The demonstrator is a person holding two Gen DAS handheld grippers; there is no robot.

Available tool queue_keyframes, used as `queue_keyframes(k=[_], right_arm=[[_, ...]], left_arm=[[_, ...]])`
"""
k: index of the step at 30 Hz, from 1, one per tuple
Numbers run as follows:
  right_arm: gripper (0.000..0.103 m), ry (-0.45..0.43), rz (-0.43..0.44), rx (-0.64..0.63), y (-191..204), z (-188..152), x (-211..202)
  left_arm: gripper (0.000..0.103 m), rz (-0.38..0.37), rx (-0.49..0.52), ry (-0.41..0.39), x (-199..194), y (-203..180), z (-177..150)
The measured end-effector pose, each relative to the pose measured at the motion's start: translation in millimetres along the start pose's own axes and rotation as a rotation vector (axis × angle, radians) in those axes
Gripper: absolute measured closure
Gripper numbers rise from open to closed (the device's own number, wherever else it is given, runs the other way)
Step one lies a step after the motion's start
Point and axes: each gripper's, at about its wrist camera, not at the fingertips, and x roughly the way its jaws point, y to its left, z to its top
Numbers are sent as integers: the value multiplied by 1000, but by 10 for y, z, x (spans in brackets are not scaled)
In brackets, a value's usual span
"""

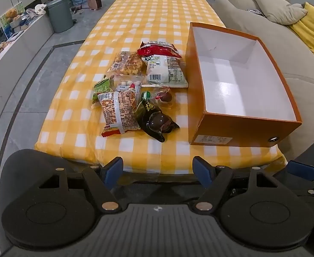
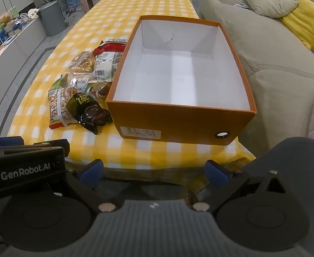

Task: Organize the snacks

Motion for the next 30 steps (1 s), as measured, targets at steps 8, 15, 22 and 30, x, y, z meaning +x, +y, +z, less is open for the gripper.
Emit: queue_keyframes(k=[8, 15, 22, 30], right_arm=[[5, 13, 7, 4, -29, -11, 36], [5, 7, 7, 6, 28, -42, 75], [5, 26, 11, -5, 19, -42, 43], [5, 31, 13, -7, 32, -32, 40]], left_arm=[[17, 15, 5, 29, 64, -27, -11], [17, 23, 5, 36, 104, -39, -10], [17, 17, -2, 47, 75, -18, -34], [17, 16, -2, 53, 89, -17, -33]])
